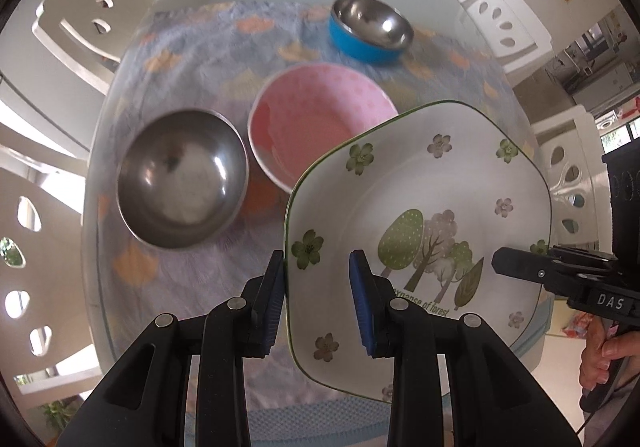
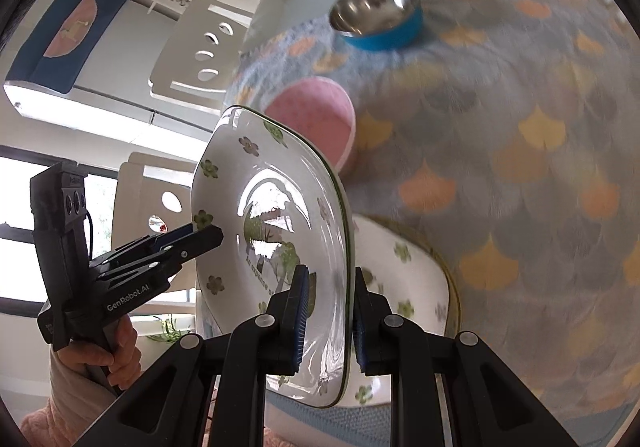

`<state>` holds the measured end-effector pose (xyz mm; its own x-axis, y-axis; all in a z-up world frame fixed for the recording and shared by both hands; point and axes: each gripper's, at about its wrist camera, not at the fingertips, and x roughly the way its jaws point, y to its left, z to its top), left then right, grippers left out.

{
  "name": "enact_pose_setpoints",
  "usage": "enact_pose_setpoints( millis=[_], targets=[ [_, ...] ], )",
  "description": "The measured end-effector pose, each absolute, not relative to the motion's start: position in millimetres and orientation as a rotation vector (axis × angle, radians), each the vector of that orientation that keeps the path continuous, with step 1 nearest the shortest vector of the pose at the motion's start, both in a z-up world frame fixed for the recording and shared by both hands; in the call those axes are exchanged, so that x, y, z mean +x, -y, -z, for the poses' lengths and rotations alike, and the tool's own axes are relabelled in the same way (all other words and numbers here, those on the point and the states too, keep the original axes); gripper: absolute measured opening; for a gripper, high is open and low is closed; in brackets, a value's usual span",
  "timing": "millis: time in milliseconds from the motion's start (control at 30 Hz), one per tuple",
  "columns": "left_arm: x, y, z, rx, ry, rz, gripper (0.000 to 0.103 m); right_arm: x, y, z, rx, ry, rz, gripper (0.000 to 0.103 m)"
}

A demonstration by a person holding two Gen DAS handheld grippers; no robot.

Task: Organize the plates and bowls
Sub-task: 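Lift the hexagonal plate with both grippers and carry it over the plate stack, then lower the hexagonal plate onto the plate stack with both grippers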

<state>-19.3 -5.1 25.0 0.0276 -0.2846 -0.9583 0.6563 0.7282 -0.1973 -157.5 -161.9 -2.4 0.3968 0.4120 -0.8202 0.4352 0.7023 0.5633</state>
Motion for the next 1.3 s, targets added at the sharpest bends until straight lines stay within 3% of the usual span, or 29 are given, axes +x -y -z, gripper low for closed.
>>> enact_pose_setpoints(
  millis=[500,1300],
  targets=[
    [-50,10,13,0.422,-1.435,0.765,0.028,-194,152,58,0.936,-1.293,0.059,0.019],
    [-64,31,37,0.533,-1.427,0.732,0.028,-187,144,89,0.949,-1.422,0.128,0.020]
  ],
)
